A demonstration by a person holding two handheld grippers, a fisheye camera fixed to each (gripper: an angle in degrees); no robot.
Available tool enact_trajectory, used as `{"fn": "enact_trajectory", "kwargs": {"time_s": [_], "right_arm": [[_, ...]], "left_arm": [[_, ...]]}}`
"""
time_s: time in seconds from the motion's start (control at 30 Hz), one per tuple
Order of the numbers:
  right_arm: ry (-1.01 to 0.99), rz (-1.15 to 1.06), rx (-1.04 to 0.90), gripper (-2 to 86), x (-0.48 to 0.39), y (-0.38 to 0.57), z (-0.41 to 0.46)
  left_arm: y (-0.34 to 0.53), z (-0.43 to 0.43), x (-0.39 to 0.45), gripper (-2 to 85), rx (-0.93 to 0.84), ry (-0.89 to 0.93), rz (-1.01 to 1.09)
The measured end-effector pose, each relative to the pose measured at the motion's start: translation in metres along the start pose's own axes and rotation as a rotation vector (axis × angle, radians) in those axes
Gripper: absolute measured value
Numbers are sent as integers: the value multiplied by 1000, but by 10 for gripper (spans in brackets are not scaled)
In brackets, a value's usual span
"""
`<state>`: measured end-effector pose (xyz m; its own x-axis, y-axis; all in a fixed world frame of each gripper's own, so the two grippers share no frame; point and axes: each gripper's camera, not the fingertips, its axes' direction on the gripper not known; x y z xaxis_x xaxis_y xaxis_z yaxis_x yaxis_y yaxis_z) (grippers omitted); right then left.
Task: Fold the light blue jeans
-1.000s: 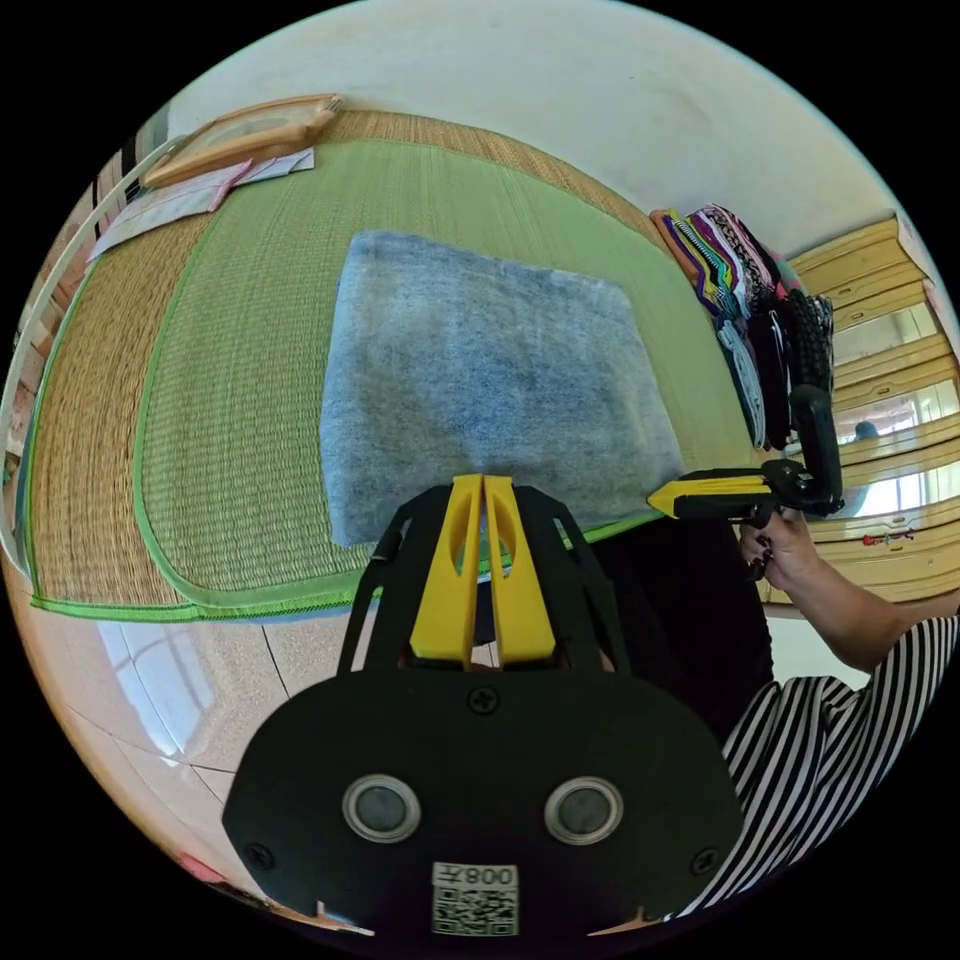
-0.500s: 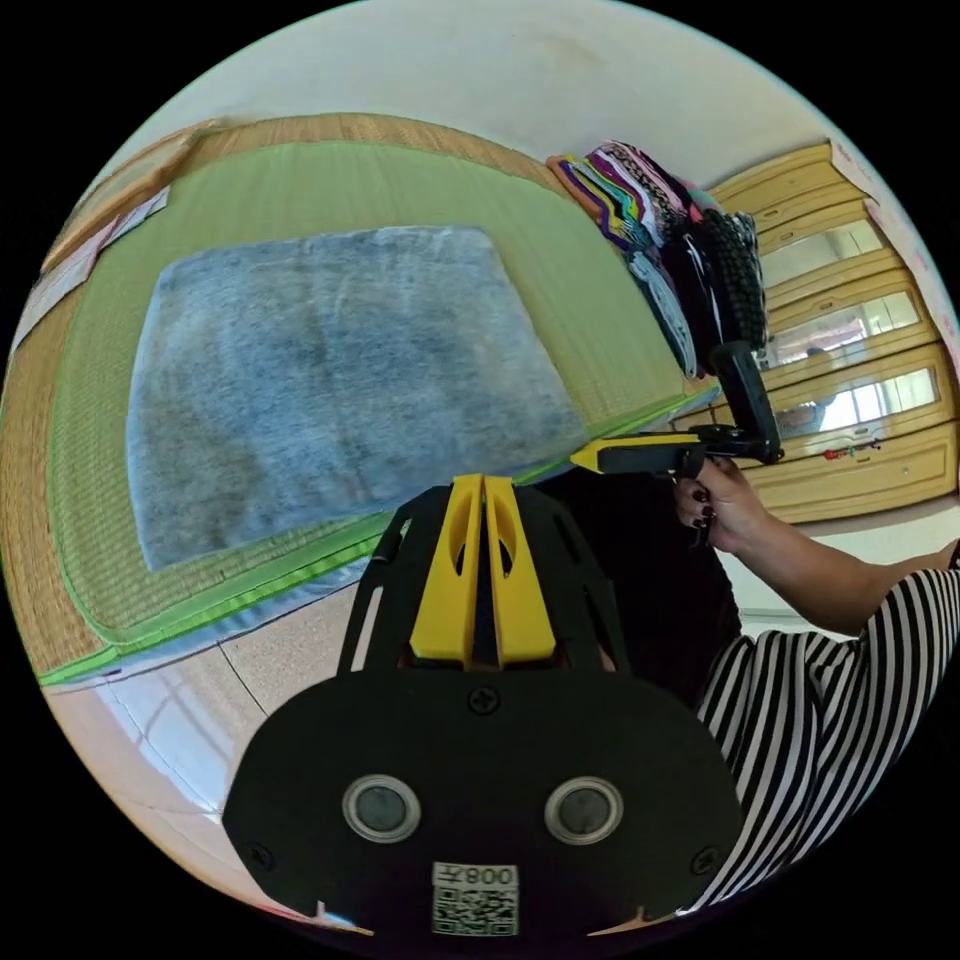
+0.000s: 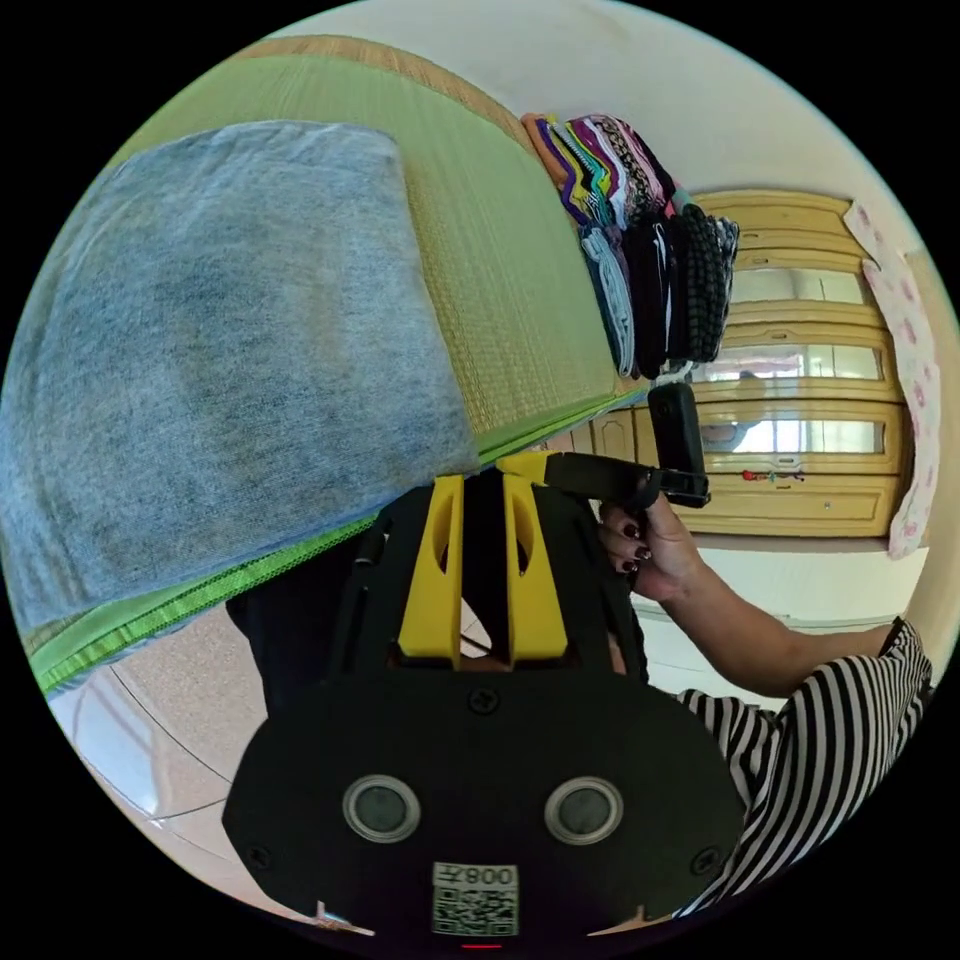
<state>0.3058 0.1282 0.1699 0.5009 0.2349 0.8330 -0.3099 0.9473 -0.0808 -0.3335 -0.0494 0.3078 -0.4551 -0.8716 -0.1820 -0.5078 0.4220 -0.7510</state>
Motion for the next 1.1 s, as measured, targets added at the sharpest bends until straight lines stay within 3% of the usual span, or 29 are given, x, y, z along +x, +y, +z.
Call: {"fn": "enact_trajectory", "kwargs": {"time_s": [0.2, 0.33, 0.77, 1.1], "right_arm": [[-37, 22, -14, 79, 16, -7, -8], [-56, 28, -25, 93, 21, -15, -10], [-205, 65, -79, 101, 25, -42, 1], [-234, 88, -119, 51, 21, -50, 11]], "left_arm": [[7, -4, -46, 27, 84, 154, -168], [11, -13, -65, 13, 119, 209, -172], [19, -53, -110, 8, 123, 173, -76], [40, -92, -164, 7, 111, 162, -49]]}}
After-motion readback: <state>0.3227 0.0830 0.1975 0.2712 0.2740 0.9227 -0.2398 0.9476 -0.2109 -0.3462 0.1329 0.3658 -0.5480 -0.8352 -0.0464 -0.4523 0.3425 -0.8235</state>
